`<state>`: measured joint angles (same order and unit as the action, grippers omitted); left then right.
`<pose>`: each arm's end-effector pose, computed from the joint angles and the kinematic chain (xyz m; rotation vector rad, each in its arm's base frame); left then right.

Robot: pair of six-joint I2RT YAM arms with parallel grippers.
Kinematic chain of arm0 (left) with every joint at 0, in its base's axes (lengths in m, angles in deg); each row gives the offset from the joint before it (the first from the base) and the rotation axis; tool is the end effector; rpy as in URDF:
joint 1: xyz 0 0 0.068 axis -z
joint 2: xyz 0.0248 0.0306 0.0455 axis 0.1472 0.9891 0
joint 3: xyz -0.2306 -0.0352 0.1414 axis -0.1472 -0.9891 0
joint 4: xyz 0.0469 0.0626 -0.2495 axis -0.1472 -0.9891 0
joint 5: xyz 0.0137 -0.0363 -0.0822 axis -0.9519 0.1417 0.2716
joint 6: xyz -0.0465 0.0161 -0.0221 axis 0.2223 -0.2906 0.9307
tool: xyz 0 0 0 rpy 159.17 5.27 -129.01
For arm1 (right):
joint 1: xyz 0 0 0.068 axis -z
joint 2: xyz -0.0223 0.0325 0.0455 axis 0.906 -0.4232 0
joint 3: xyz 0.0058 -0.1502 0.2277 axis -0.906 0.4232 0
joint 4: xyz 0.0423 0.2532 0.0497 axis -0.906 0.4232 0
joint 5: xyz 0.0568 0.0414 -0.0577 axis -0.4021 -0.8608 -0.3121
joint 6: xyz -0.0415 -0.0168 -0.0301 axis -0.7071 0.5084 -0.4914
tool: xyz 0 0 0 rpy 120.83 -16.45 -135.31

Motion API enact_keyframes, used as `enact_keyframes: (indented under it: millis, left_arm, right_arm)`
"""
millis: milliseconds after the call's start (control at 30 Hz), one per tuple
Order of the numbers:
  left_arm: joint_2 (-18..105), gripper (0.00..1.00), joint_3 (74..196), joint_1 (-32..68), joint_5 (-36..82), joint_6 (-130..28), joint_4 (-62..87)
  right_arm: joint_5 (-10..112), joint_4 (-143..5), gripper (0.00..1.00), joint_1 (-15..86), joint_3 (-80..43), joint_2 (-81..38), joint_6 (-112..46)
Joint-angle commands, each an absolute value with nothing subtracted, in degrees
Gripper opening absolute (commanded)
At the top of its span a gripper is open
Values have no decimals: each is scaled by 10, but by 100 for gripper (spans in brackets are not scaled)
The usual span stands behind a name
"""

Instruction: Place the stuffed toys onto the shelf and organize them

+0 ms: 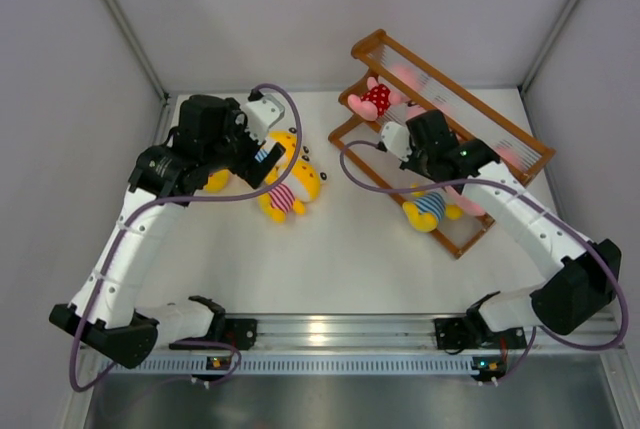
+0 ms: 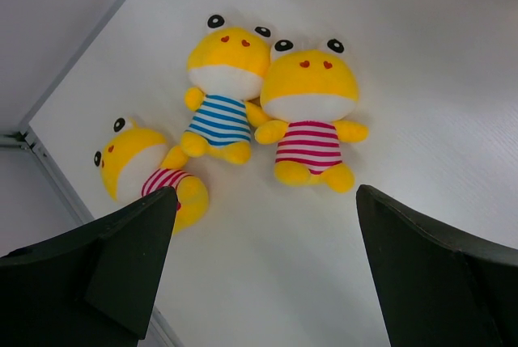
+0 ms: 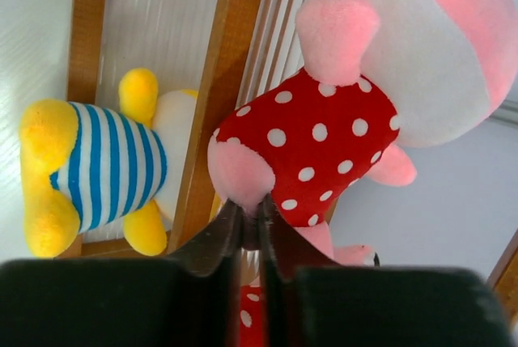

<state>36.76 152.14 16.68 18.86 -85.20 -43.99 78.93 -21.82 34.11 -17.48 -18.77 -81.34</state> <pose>0.2034 -0.0982 0.4389 0.9180 1.9671 -0.1020 0.2486 0.1343 0.3323 -1.3228 2.0724 -0.5116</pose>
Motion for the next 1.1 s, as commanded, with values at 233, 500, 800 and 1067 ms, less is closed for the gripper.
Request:
enact_keyframes:
  millis: [233, 500, 800, 1067]
  left_arm:
    - [349, 98, 1518, 163, 182, -863, -423]
    - [343, 98, 1513, 161, 186, -866, -423]
    - [345, 98, 1510, 161, 193, -866, -423]
    - [345, 98, 1507, 161, 195, -866, -423]
  right_arm:
    - [734, -178, 0, 348, -323, -252, -588]
    - [790, -133, 0, 345, -346, -276, -386]
    - [890, -61, 0, 324, -347, -248, -325]
    - [857, -96, 0, 319, -351, -255, -334]
